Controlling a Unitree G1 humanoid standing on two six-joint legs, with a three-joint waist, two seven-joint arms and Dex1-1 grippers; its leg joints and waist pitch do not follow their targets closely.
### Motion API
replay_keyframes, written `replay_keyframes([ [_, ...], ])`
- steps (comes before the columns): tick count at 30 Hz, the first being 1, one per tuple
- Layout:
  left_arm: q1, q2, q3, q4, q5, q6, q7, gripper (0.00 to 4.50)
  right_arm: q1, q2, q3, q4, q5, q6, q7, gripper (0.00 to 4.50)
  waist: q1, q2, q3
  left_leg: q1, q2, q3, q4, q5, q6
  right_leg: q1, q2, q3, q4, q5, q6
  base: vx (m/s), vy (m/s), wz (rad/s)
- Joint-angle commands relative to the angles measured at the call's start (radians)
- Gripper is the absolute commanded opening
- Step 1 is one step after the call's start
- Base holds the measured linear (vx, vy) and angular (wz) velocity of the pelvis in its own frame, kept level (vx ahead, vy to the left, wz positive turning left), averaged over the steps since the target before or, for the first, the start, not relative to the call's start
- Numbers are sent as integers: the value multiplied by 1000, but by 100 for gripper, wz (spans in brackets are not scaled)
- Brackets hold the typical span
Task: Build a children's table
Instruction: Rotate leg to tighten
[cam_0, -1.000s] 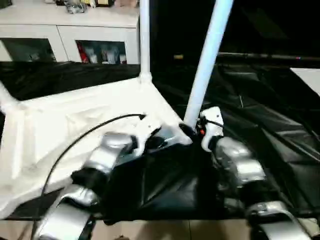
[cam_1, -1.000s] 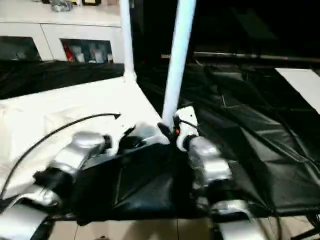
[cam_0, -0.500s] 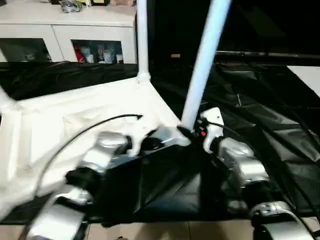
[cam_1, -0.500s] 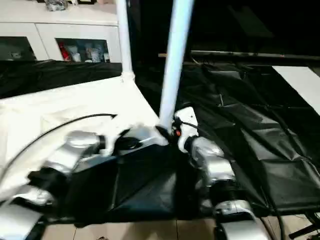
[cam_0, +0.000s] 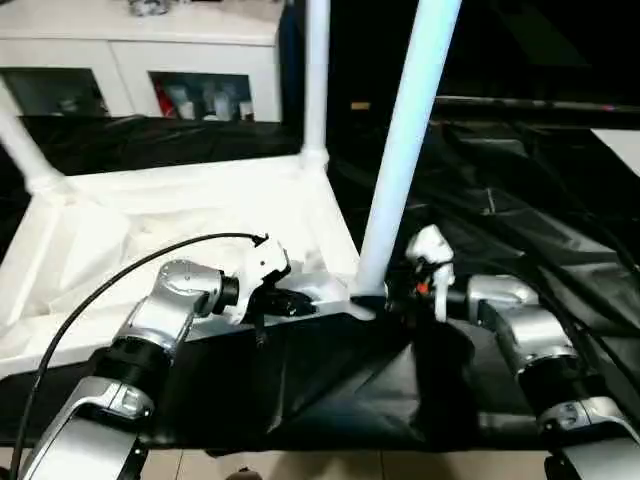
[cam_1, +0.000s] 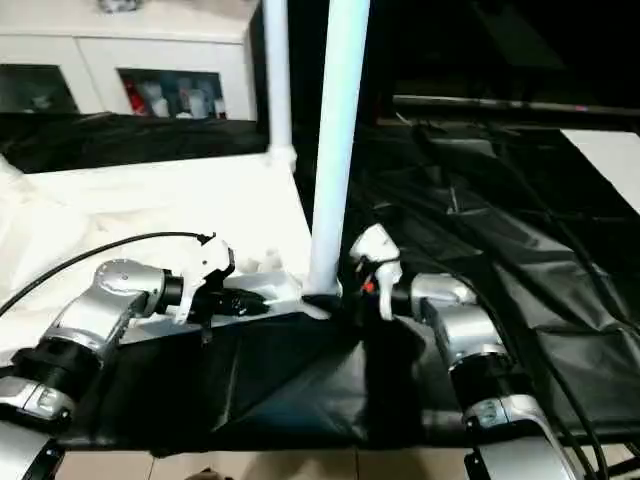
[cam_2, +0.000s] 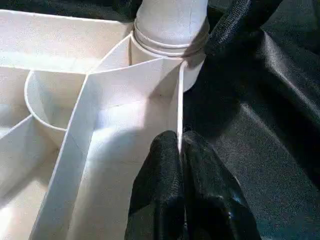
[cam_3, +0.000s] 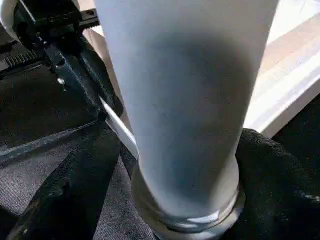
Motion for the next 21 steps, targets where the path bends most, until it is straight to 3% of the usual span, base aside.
replay_keyframes([
  [1,-2,-21,10,-31,-48,-12,-16,0,-13,4,4,-5,9,1,5,356,-2,-5,-68,12,24,2,-62,-241,30,53,-55,46,-61,-227,-207,0,0,0],
  [6,-2,-25,14,-30,-43,-12,-12,0,-13,15,5,7,-1,-6,7,326,-3,-4,-69,11,24,2,-60,-225,34,53,-53,45,-59,-202,-211,0,0,0],
  [12,-18,-40,30,1,-25,3,62,0,-16,31,-3,63,-38,-8,-116,272,-7,-3,-67,12,23,1,-63,-249,19,52,-54,45,-63,-247,-201,0,0,0],
  [21,-104,-169,77,160,50,47,464,0,-7,198,-90,127,-51,32,-553,249,-17,-4,-61,19,18,-2,-70,-292,-14,43,-56,47,-82,-361,-153,0,0,0],
])
